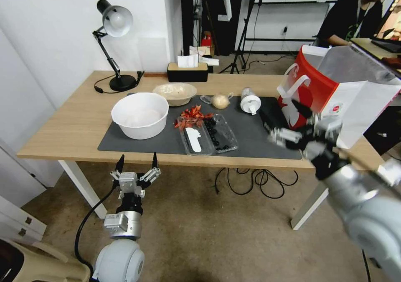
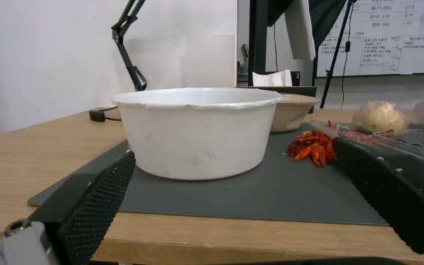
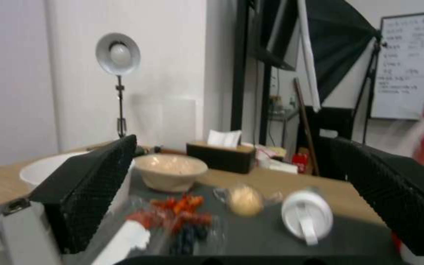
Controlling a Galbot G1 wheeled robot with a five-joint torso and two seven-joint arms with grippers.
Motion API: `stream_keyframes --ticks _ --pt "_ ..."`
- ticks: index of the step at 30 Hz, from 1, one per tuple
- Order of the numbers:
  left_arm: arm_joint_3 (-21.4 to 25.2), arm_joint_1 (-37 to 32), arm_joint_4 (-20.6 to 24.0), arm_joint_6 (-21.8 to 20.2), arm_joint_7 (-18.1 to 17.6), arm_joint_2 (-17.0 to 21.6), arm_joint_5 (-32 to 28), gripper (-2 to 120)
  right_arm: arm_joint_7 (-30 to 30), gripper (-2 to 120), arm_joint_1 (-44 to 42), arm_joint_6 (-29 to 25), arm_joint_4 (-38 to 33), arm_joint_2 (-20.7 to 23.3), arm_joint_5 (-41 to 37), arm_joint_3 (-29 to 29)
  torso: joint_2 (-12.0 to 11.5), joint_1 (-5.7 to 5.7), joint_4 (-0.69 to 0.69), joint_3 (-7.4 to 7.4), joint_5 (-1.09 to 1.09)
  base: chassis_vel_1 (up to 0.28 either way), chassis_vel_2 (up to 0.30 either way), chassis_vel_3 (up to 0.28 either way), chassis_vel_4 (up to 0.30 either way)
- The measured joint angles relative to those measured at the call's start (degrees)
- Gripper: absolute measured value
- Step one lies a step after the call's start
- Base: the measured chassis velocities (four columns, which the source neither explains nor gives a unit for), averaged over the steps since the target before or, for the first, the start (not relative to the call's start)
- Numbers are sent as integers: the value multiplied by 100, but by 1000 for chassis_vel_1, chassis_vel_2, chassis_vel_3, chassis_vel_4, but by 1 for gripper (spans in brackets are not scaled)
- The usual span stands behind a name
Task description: Pick up the trash from the table and place it into the takeout bag.
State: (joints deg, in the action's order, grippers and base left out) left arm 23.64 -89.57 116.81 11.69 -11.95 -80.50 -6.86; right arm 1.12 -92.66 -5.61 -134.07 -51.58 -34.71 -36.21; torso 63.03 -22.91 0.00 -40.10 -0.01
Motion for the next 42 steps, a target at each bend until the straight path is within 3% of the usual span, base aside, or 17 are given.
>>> stream_keyframes --ticks 10,34,42 --pt "-72 -19 -22 70 8 42 33 100 96 100 -537 -424 578 -940 495 254 0 0 0 0 2 0 0 0 0" --pt "-203 -74 -135 128 14 58 167 100 80 100 -552 -349 686 -1077 548 624 0 -1 0 -1 1 0 0 0 0" --pt "-92 -98 -180 232 15 136 158 100 -87 100 -346 -64 499 -952 528 927 -1 0 0 -1 1 0 0 0 0"
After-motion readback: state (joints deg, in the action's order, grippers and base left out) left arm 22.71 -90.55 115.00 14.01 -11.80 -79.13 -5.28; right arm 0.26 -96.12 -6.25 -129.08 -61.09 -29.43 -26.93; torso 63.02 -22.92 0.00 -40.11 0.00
